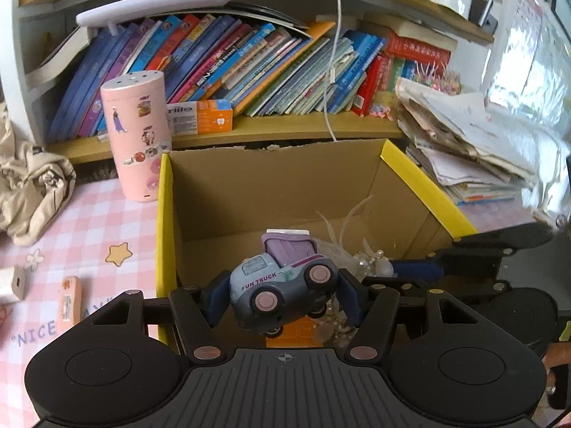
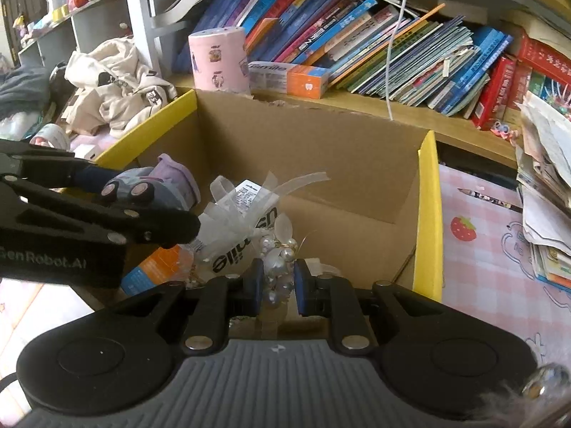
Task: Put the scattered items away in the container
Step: 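Open the left tool dropping the truck while the right tool releases the ornament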
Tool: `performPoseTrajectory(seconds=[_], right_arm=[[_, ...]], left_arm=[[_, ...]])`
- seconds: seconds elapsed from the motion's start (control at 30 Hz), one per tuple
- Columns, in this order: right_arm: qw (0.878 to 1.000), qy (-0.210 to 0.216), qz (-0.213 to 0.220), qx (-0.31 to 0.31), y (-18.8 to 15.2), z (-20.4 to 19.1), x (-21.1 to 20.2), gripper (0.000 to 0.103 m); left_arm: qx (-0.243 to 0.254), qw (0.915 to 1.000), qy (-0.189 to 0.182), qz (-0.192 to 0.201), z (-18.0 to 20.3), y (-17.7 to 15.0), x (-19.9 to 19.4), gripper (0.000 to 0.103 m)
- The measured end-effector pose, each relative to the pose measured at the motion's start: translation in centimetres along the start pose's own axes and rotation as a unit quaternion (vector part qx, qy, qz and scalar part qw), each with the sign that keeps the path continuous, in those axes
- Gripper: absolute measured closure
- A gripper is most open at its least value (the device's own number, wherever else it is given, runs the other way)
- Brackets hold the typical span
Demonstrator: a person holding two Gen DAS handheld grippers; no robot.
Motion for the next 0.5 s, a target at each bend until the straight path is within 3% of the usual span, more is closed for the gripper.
performPoseTrajectory(seconds=[0.5], right_arm=[[1.0,0.006,0.0,-0.009,0.18,-0.18,0.63,0.086]], left_arm=[[0.051,0.9977,0.043,-0.011,-0.13,0.06,0.95,0.037]])
Point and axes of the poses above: each gripper's, at about its wrist camera, not at the fingertips, and x roughly the way its jaws point, z to its right, y to its top, the point moved 9 cm from there along x, roughly the way its jaws point, and after that the axes turned 12 degrees about -y, right-handed, at the moved point
